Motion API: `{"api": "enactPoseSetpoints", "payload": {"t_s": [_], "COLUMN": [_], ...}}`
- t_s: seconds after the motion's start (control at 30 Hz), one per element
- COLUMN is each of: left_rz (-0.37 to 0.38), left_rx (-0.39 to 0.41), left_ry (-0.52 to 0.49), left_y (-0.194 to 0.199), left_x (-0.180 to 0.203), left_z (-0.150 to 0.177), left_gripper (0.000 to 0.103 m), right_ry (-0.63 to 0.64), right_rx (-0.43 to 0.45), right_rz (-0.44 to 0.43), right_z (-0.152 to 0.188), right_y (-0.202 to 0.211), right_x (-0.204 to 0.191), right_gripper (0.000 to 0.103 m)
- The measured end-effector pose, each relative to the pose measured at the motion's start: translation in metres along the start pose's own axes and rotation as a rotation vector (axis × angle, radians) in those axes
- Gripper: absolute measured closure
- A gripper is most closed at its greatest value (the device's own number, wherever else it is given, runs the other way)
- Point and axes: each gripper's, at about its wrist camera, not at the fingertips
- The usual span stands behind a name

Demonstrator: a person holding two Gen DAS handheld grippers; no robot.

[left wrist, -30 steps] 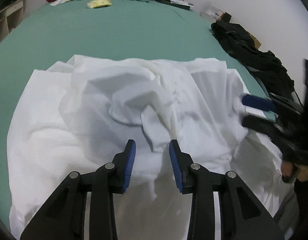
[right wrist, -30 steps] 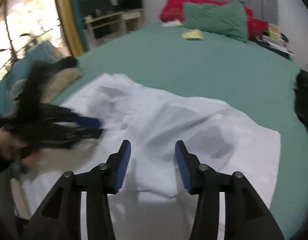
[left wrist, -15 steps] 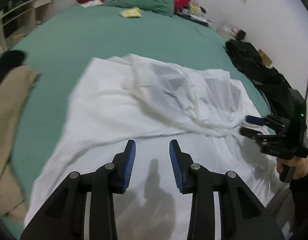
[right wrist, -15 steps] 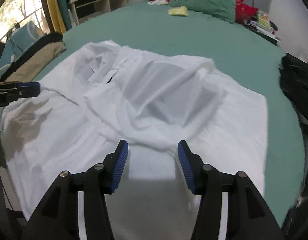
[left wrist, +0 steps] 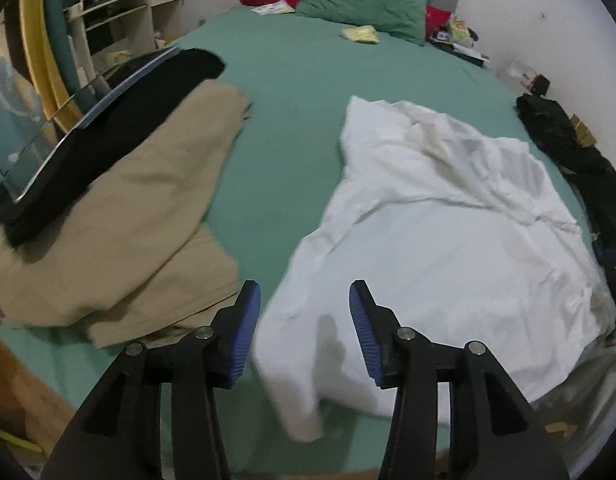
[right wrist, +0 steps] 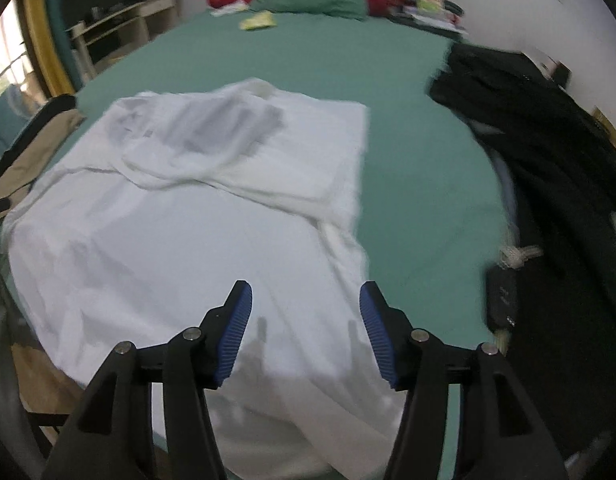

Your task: Fold large clothes

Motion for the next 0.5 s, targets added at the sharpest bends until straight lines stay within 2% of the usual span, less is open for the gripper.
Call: {"api": "enactPoseSetpoints", "payload": {"t_s": [0.03, 0.17, 0.3, 0.37, 0.5], "left_rz": [0.003, 0.04, 0.067, 0.048, 0.045], "left_rx": [-0.017, -0.105, -0.238, -0.225, -0.238], "left_ry": [0.003, 0.023, 0.019, -0.005, -0.026], "left_y": [-0.002, -0.017, -0.037, -0.035, -0.037], "left_x": [-0.004, -0.011, -0.004, 0.001, 0.007], "left_z": [0.003, 0.014, 0.031, 0.035, 0.037], "left_gripper": [0.049, 0.048, 0.048, 0.048, 0.049], "right_ry": [-0.007, -0.008, -0.041, -0.082, -0.074], "right_rx": [-0.014, -0.084, -0.181, -0.206, -0.254], "right_rz": [0.011, 0.05, 0.049, 0.019, -0.047], "right_z": [0.004, 0.016, 0.036, 0.041, 0.051], "right_y": [0.002, 0.003, -0.004, -0.005, -0.011], "right_x": [0.008, 0.028, 0.053, 0.064, 0.064], "right_gripper": [0.045, 0.042, 0.041, 0.04, 0.04]}}
Point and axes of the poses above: each gripper's, at about its wrist camera, not at the fingertips, and y roughly against the way its jaws point, x to its right, z to its underside, and after that the axes turned 2 degrees about -x, right-handed
